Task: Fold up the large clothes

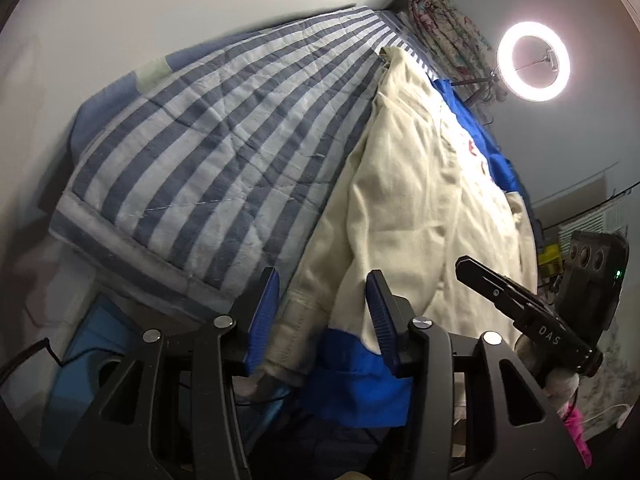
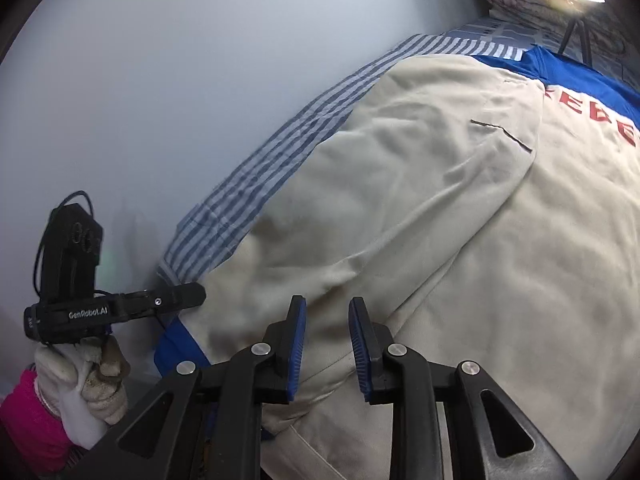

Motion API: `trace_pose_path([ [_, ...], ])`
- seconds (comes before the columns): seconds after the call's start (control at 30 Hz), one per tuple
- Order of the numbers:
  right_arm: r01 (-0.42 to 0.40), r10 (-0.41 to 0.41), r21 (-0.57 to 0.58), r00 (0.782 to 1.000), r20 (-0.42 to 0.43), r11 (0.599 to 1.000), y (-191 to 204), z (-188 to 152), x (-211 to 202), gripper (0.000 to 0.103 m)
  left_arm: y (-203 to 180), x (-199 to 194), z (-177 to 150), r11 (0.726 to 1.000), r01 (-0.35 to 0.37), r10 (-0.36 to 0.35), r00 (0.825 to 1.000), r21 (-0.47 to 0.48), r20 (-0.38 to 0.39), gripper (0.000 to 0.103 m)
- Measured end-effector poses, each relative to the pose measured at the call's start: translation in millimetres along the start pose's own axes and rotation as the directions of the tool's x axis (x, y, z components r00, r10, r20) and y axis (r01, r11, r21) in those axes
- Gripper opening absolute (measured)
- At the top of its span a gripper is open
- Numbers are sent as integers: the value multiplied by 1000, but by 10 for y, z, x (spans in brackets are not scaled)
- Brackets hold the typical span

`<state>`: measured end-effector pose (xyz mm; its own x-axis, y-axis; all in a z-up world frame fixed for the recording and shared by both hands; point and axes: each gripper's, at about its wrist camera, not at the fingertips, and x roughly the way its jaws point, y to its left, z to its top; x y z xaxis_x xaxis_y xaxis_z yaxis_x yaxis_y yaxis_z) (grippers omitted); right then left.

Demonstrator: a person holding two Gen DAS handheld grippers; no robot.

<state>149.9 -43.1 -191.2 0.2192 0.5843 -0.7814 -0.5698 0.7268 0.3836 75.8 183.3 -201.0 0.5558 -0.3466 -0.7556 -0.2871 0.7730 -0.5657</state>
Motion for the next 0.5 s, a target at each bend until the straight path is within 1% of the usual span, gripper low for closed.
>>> trace_pose_path([
  [0.03, -2, 2, 1, 1000, -11, 1000, 0, -10, 40, 24, 21, 25, -6, 1000, 6, -6, 1000, -8, -9, 57],
  [0.1, -4, 4, 11, 999, -43, 1000, 6, -30, 156, 24, 56, 77, -12, 999, 34, -34, 999, -22, -29, 57],
  [0.2, 10, -9, 13, 997, -73, 1000, 10, -106, 325, 24, 26, 88, -17, 999, 41, -41, 998, 2, -37, 57],
  [0.23, 9, -8, 14, 998, -67, 1000, 0, -124, 335, 24, 5, 99, -31, 999, 44, -44, 998, 11, -47, 52],
  [0.27, 4, -3, 19, 998, -63, 1000, -16, -123, 320, 23, -18, 103, -45, 999, 38, -37, 998, 20, -51, 44],
  [0.3, -3, 5, 33, 998, -61, 999, -38, -121, 315, 22, -60, 111, -70, 999, 11, -9, 999, 41, -53, 30],
  [0.4, -26, 30, 68, 998, -63, 997, -95, -124, 305, 20, -159, 63, -104, 997, -26, 29, 999, 76, -30, 20],
  [0.47, -33, 38, 75, 997, -64, 997, -92, -126, 319, 20, -255, -8, -113, 994, -32, 34, 999, 100, -16, 18],
  [0.5, -36, 41, 77, 997, -67, 996, -92, -123, 318, 21, -332, -52, -119, 991, -42, 43, 999, 128, -5, 17],
])
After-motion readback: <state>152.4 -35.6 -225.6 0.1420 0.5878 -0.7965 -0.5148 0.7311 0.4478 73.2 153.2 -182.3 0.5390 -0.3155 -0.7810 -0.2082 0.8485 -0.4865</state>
